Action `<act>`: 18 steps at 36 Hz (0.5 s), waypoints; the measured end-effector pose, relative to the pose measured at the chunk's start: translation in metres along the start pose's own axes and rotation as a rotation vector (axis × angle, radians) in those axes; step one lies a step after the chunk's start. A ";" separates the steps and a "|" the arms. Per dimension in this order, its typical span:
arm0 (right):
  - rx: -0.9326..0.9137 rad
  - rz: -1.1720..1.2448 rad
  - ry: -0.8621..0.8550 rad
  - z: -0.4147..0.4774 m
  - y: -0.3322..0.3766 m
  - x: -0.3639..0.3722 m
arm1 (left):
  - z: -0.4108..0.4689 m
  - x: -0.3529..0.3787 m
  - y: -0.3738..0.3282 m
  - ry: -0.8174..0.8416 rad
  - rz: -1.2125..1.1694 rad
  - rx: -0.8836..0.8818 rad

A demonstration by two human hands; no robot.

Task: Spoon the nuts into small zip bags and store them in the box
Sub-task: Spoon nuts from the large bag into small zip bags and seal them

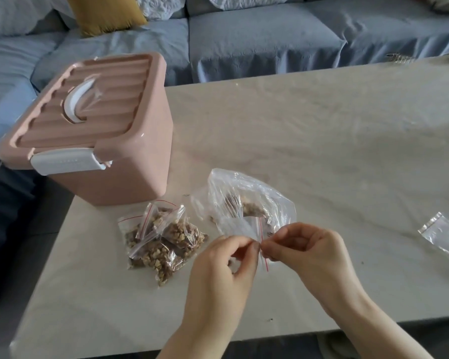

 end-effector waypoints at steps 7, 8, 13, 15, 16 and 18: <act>-0.001 -0.093 0.090 -0.003 -0.002 0.007 | 0.001 -0.006 -0.008 0.059 -0.313 -0.267; -0.008 -0.122 0.094 -0.002 -0.004 0.008 | 0.000 -0.006 -0.009 0.072 -0.311 -0.265; -0.002 -0.141 0.101 -0.003 -0.011 0.007 | -0.002 -0.005 -0.011 0.119 -0.332 -0.324; -0.009 -0.142 0.114 -0.003 -0.011 0.007 | -0.002 -0.006 -0.011 0.140 -0.339 -0.354; -0.011 -0.141 0.120 -0.003 -0.011 0.008 | -0.001 -0.006 -0.010 0.151 -0.341 -0.372; -0.008 -0.141 0.120 -0.003 -0.010 0.007 | 0.001 -0.007 -0.009 0.175 -0.377 -0.413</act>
Point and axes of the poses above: each hand's wrist, its own z-axis towards the middle knuckle, its own x-axis out of the palm, y = z × x, the point moved 1 cm from there along z, towards the middle knuckle, and after that the axes turned 6 degrees about z, right-handed, at the moved point
